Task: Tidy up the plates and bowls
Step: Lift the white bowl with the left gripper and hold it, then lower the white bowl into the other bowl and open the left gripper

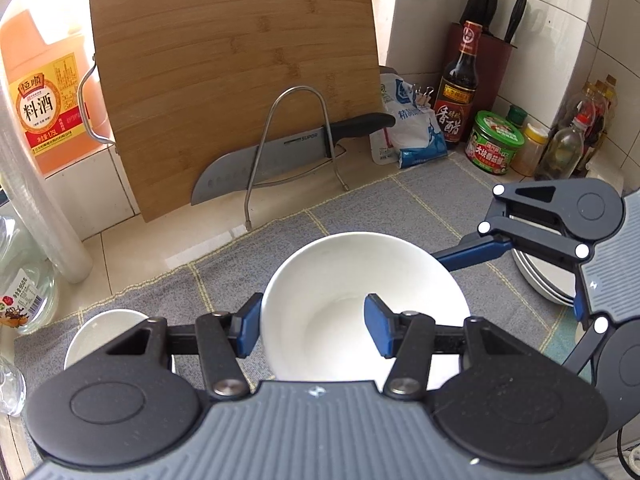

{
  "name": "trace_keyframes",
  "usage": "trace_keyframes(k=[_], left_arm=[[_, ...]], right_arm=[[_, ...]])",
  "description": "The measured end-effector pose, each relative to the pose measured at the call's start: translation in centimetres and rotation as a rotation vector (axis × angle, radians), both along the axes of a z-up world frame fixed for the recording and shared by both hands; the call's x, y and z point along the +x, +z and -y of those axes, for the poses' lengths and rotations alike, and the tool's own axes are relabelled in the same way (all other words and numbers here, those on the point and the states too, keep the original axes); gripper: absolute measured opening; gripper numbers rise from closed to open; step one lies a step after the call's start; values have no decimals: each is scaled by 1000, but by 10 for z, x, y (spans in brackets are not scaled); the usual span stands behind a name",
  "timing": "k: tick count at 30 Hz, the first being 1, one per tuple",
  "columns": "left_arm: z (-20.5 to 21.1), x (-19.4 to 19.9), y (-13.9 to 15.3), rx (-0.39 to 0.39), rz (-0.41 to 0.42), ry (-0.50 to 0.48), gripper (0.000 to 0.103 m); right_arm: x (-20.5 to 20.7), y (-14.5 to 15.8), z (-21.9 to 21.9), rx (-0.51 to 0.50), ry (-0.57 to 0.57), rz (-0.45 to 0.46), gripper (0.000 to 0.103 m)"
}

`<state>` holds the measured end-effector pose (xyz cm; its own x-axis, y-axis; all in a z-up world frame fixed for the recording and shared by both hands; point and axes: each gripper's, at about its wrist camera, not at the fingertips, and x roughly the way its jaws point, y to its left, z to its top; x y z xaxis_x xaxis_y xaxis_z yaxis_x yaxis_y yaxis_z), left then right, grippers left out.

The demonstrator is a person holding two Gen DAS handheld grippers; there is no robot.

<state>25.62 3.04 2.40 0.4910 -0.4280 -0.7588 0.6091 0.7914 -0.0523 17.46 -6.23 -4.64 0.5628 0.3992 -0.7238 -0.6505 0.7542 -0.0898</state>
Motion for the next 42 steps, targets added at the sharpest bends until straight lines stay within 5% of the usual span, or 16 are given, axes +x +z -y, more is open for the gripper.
trace_keyframes(k=[24, 42], left_arm=[[11, -89, -7, -17, -17, 13, 53], [18, -109, -34, 4, -37, 4, 53]], right_arm=[[-83, 5, 15, 12, 20, -26, 88], [-102, -20, 21, 8, 4, -83, 88]])
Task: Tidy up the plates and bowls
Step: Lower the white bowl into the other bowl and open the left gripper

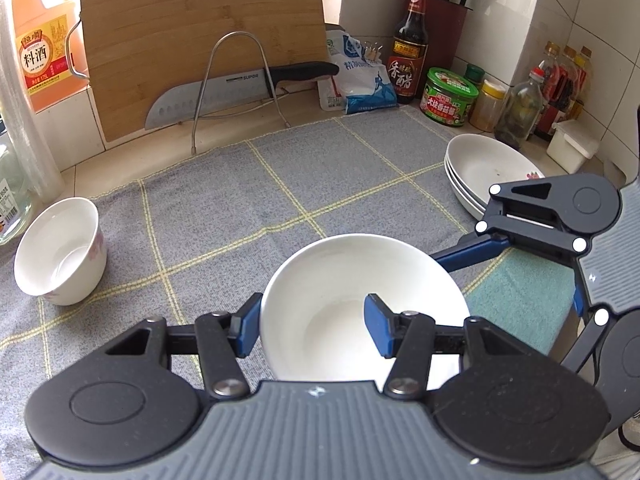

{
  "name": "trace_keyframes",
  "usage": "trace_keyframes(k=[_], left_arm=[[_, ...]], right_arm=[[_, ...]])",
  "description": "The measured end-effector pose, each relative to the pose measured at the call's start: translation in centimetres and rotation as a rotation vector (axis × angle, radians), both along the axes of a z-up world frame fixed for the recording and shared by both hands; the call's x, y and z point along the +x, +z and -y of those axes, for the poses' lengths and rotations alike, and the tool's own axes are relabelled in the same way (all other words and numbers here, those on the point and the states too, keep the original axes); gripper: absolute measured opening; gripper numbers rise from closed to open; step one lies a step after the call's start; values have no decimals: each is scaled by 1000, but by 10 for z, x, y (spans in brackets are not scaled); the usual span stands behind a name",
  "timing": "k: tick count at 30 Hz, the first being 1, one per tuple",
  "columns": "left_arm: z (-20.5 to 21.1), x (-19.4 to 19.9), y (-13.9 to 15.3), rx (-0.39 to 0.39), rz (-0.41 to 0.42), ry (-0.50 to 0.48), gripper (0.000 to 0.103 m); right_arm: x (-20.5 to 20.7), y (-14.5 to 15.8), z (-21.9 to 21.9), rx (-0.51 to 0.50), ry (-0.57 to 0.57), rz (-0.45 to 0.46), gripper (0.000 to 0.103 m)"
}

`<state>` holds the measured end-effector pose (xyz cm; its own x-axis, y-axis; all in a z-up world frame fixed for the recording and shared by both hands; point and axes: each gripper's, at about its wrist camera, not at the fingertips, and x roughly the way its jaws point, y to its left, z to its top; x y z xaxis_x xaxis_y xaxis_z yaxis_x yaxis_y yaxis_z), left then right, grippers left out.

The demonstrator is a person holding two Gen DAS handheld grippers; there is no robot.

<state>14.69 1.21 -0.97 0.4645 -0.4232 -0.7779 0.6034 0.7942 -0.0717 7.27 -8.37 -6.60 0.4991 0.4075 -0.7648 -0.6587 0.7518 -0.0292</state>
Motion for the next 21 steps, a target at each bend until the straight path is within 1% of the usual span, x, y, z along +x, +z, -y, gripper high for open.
trace_keyframes(k=[21], left_arm=[[7, -1, -8, 36, 17, -31, 53]], right_arm=[[1, -8, 2, -23, -5, -8, 88]])
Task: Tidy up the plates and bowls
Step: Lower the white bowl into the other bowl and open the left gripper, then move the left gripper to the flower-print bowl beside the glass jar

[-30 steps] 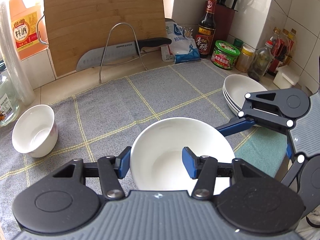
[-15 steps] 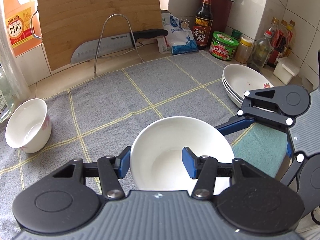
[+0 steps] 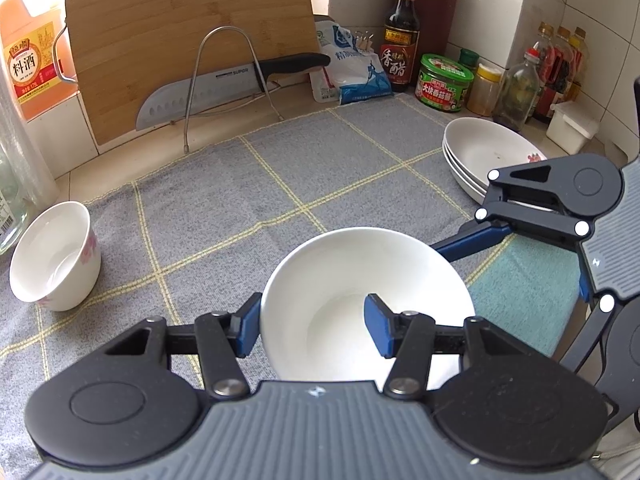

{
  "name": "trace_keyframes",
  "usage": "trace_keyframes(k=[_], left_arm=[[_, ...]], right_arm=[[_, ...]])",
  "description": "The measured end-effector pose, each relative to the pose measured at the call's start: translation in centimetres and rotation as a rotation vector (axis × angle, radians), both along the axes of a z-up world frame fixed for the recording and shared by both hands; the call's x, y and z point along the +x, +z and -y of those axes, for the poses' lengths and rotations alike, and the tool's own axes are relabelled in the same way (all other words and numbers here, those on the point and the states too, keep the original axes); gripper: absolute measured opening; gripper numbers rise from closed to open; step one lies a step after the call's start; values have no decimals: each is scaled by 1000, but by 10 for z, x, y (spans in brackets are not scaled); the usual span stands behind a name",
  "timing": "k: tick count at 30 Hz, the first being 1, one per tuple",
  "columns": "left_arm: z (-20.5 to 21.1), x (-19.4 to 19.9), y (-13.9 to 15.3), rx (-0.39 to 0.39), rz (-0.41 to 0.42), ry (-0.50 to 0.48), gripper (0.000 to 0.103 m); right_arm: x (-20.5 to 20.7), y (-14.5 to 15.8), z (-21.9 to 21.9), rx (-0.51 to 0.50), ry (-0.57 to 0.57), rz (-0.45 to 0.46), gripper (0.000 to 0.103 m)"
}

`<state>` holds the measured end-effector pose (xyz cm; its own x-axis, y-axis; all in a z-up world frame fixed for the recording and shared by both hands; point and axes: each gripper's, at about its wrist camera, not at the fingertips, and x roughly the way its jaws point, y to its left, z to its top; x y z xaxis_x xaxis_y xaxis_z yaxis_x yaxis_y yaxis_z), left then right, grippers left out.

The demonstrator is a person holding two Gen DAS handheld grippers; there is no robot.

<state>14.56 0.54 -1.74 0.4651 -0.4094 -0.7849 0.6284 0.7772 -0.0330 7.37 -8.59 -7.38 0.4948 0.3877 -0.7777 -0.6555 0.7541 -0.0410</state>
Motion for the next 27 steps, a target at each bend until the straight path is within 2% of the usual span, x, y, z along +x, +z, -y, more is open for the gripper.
trace_keyframes(k=[13, 15, 17, 21, 23, 27], left_arm=[[-3, 1, 0, -6, 2, 3, 55], [-3, 1, 0, -14, -3, 1, 60], [-5, 1, 1, -18, 2, 3, 67], [-9, 2, 5, -21, 9, 15, 69], [-13, 2, 7, -26, 15, 26, 80], [-23, 2, 17, -44, 44, 51, 86]], right_arm=[[3, -4, 1, 4, -10, -2, 89], [2, -3, 2, 12, -7, 2, 103], [-1, 1, 2, 21, 0, 24, 103], [-2, 7, 4, 35, 0, 38, 103], [-1, 9, 6, 49, -5, 37, 103], [-1, 13, 7, 62, -5, 42, 103]])
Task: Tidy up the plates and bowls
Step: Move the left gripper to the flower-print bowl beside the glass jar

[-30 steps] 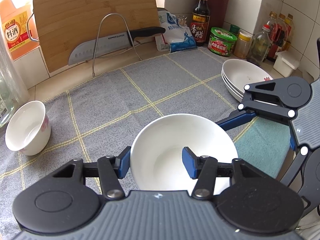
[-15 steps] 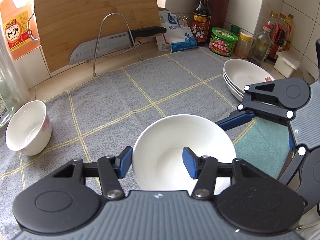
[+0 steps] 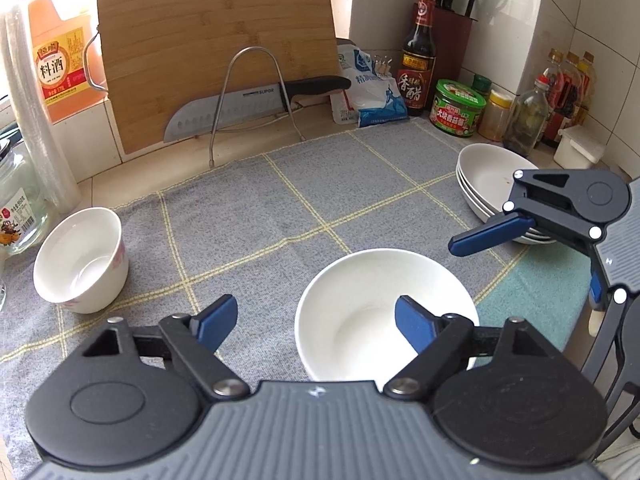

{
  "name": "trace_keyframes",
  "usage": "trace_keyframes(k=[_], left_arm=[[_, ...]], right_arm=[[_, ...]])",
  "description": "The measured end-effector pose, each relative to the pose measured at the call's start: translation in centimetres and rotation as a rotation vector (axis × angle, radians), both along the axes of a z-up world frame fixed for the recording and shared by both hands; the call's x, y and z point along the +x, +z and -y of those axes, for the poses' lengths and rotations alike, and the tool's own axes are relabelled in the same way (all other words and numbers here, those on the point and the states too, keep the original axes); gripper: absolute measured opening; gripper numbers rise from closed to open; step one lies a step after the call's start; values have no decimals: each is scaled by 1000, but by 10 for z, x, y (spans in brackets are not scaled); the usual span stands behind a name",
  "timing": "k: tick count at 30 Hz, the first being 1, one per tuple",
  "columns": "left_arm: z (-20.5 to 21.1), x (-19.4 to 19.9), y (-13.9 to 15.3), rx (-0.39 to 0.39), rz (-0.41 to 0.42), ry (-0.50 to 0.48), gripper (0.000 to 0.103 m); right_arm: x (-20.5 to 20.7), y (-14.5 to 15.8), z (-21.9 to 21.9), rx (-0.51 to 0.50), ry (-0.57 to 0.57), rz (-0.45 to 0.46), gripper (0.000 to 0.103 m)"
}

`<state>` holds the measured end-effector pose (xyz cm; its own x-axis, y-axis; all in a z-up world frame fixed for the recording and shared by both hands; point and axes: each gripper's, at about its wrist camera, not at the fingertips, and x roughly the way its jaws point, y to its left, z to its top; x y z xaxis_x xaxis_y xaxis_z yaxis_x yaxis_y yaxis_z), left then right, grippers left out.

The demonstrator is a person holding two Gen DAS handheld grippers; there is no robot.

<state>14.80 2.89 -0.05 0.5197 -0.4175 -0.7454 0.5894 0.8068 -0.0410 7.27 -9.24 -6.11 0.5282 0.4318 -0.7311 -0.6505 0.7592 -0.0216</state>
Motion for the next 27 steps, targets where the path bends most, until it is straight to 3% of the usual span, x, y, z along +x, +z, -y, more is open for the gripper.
trace_keyframes(k=[8, 17, 27], left_arm=[[-42, 12, 8, 32, 41, 105, 89], [-101, 44, 2, 65, 33, 207, 89], [-156, 105, -16, 26, -19, 273, 89]], right_arm=[[10, 16, -11, 7, -2, 47, 103], [43, 16, -58, -1, 9, 74, 103], [101, 5, -124, -70, 28, 87, 103]])
